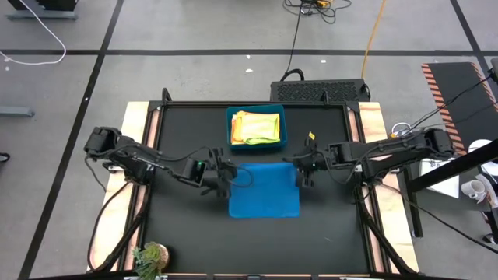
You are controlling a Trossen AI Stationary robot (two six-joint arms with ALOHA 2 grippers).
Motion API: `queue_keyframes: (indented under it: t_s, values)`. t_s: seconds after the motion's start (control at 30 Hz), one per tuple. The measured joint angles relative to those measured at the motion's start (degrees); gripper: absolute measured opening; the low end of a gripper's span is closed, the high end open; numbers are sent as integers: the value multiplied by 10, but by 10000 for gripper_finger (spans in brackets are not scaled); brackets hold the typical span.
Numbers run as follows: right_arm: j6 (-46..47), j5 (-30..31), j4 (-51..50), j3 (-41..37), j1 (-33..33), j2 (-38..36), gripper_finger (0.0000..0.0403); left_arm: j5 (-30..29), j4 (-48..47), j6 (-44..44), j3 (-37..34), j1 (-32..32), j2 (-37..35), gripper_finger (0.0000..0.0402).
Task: Fold microfiber towels
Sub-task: Fold the blue microfiber cloth
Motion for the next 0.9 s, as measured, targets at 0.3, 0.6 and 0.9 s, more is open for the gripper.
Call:
queue_keyframes:
  t_s: [0.3,0.6,0.9]
  values:
    - [-108,20,0,0,-36,-1,0,-15,11,46,-6,26,0,3]
    - [-86,3,-15,0,2,-1,0,-16,11,77,-6,-2,3,3]
    - [-46,5,35,-22,95,-1,0,-31,125,99,-72,-53,4,2]
